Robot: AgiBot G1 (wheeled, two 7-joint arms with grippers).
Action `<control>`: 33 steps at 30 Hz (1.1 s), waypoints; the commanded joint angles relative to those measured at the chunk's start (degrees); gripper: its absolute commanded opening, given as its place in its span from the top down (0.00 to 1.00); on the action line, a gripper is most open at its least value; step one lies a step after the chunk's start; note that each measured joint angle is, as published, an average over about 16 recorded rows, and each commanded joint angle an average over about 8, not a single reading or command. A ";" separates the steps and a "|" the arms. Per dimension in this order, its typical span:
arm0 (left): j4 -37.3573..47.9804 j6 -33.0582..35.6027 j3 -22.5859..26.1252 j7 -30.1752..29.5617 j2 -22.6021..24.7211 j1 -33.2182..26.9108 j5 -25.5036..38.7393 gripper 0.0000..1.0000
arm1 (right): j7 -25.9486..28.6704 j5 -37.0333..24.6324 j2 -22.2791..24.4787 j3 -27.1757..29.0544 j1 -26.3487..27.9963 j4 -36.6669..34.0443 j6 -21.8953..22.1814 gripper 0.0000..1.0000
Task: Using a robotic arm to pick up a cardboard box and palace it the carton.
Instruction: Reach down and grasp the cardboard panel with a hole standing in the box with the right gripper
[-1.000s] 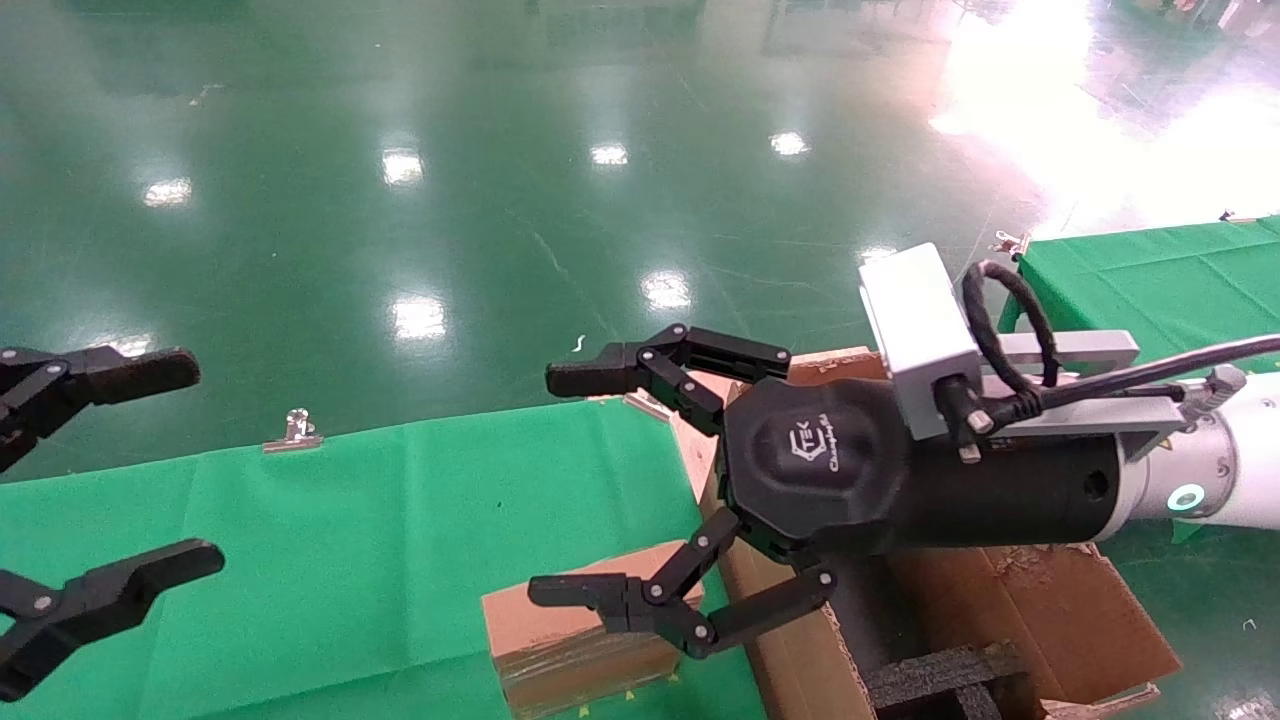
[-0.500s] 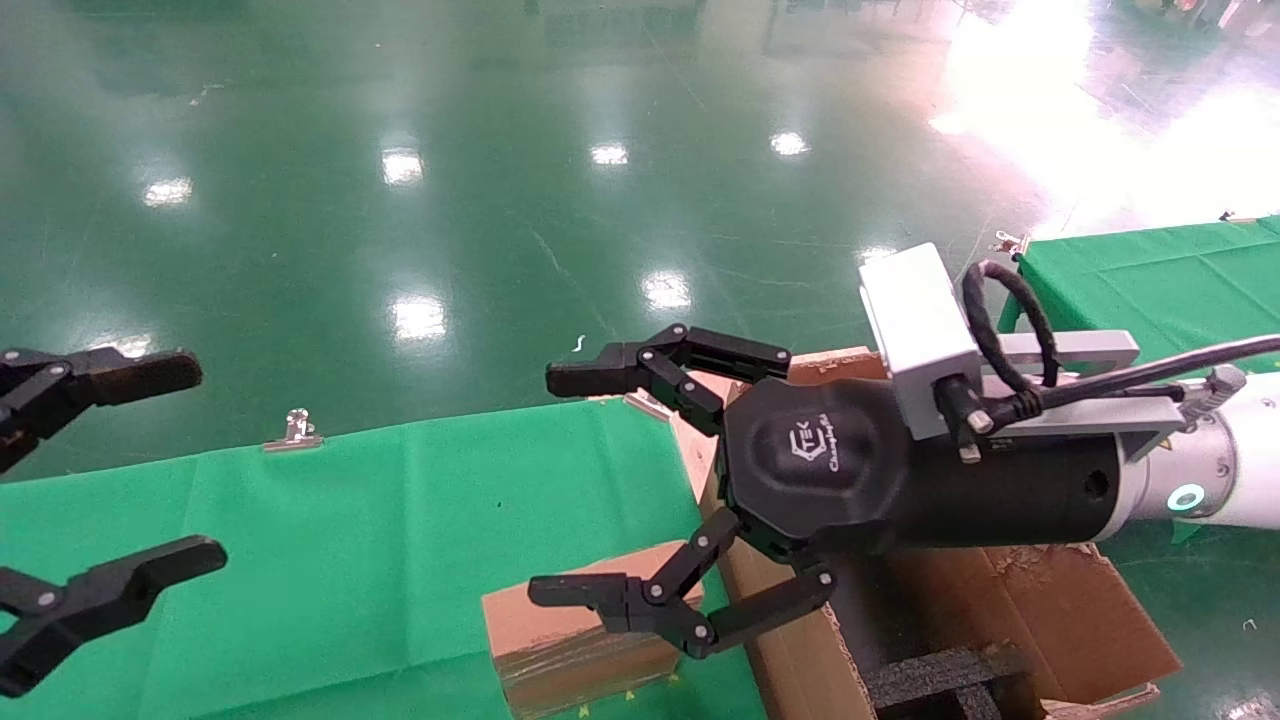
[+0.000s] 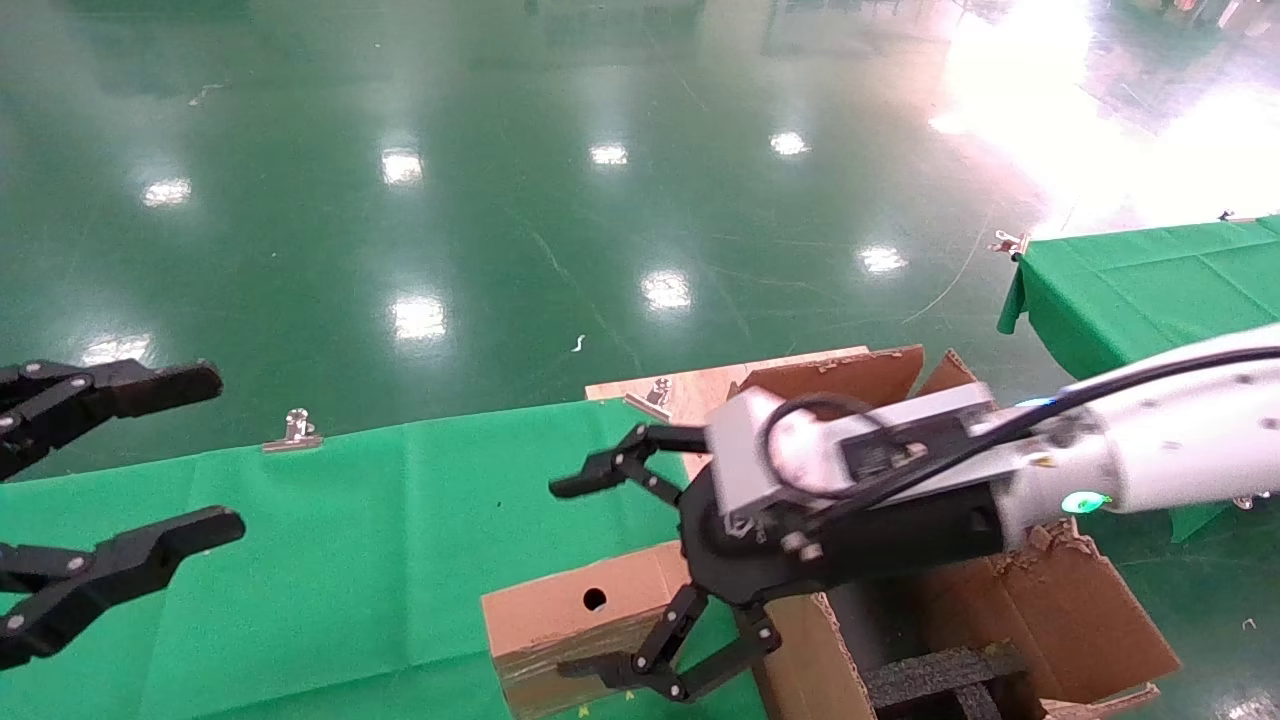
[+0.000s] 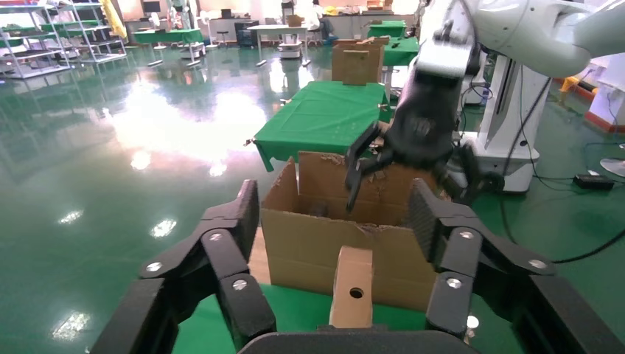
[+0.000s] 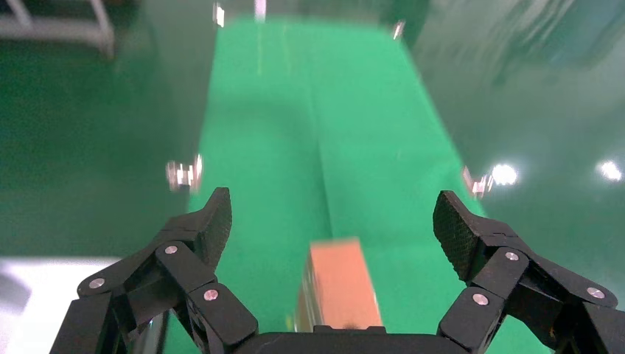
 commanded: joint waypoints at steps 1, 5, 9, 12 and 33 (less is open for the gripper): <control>0.00 0.00 0.00 0.00 0.00 0.00 0.00 1.00 | 0.13 -3.68 -1.13 -1.94 2.19 -0.37 -0.76 0.00; 0.00 0.00 0.00 0.00 0.00 0.00 0.00 1.00 | 0.48 -9.91 -4.24 -6.14 5.40 -1.36 -1.20 0.00; 0.00 0.00 0.00 0.00 0.00 0.00 0.00 1.00 | 0.82 -14.76 -6.87 -9.75 7.99 -2.21 -1.19 0.00; 0.00 0.00 0.00 0.00 0.00 0.00 0.00 1.00 | 0.81 -17.89 -8.45 -11.86 9.57 -2.93 -0.87 0.00; 0.00 0.00 0.00 0.00 0.00 0.00 0.00 0.00 | -1.04 -33.54 -16.45 -22.58 16.74 -4.02 -0.91 0.42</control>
